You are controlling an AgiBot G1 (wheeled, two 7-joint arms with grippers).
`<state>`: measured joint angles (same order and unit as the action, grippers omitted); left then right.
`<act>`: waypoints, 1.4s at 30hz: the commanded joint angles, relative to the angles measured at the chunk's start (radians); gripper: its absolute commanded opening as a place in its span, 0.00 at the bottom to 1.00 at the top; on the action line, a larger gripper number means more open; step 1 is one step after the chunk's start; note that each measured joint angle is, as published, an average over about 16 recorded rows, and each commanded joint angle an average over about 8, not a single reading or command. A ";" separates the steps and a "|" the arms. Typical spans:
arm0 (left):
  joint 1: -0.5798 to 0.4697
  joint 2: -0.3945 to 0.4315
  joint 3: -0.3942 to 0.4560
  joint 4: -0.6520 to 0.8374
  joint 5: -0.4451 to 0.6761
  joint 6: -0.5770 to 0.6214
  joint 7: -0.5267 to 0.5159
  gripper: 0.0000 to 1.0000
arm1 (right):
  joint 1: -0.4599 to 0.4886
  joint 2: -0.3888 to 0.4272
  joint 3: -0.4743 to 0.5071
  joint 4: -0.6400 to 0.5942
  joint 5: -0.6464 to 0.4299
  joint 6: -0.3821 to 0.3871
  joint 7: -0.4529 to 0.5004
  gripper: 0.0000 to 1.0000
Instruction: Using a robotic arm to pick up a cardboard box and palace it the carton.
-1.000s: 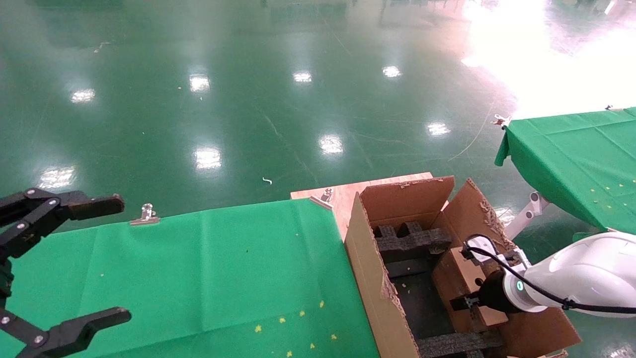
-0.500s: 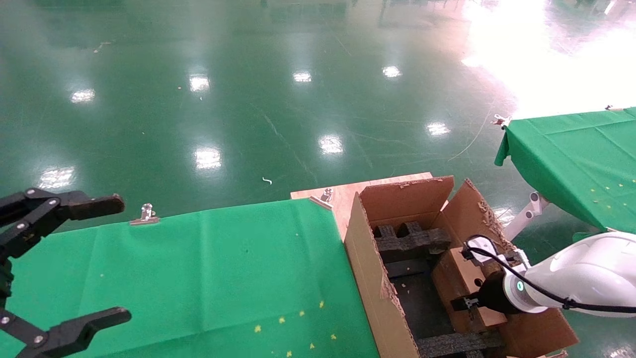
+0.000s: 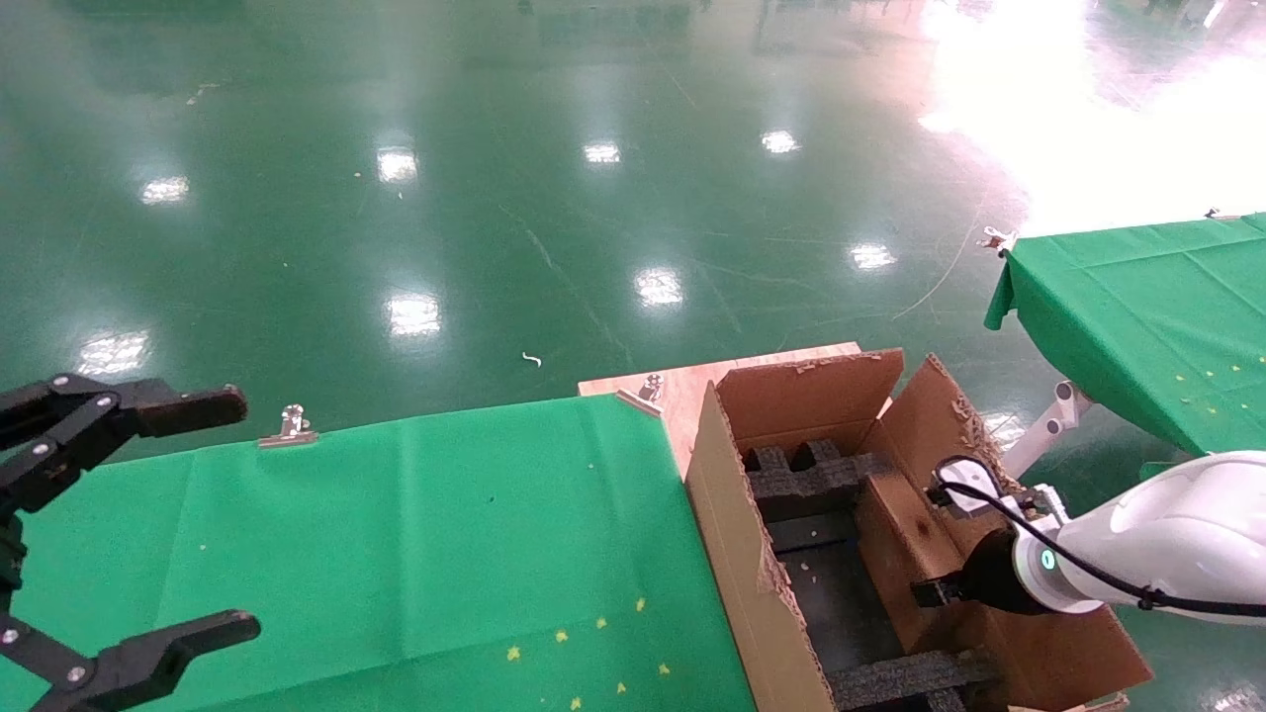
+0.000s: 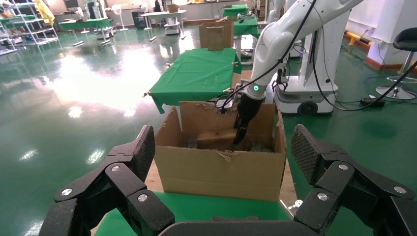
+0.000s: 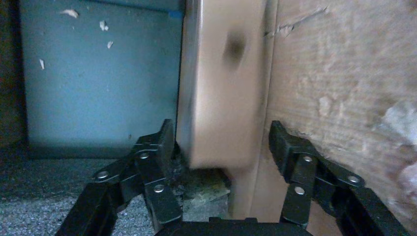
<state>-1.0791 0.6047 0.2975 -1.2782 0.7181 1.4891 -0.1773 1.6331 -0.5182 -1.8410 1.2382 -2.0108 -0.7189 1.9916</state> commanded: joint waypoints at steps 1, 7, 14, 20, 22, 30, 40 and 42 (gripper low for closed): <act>0.000 0.000 0.000 0.000 0.000 0.000 0.000 1.00 | 0.005 0.005 0.001 0.008 -0.006 -0.003 0.003 1.00; 0.000 0.000 0.000 0.000 0.000 0.000 0.000 1.00 | 0.060 0.036 0.029 0.057 -0.017 -0.008 0.017 1.00; 0.000 0.000 0.001 0.000 -0.001 0.000 0.000 1.00 | 0.172 0.060 0.105 0.114 0.103 0.031 -0.071 1.00; 0.000 0.000 0.001 0.000 -0.001 0.000 0.001 1.00 | 0.258 0.068 0.193 0.125 0.411 0.033 -0.334 1.00; 0.000 0.000 0.001 0.000 -0.001 0.000 0.001 1.00 | 0.278 0.074 0.225 0.125 0.524 0.006 -0.424 1.00; 0.000 -0.001 0.001 0.000 -0.001 -0.001 0.001 1.00 | 0.321 0.093 0.307 0.125 0.777 -0.095 -0.598 1.00; 0.000 -0.001 0.001 0.001 -0.002 -0.001 0.001 1.00 | 0.266 0.082 0.374 0.120 0.799 -0.132 -0.651 1.00; 0.000 -0.001 0.002 0.001 -0.002 -0.001 0.001 1.00 | 0.239 0.076 0.414 0.117 0.815 -0.153 -0.690 1.00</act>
<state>-1.0795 0.6039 0.2991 -1.2773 0.7164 1.4880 -0.1762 1.8677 -0.4433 -1.4207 1.3551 -1.1936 -0.8756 1.2957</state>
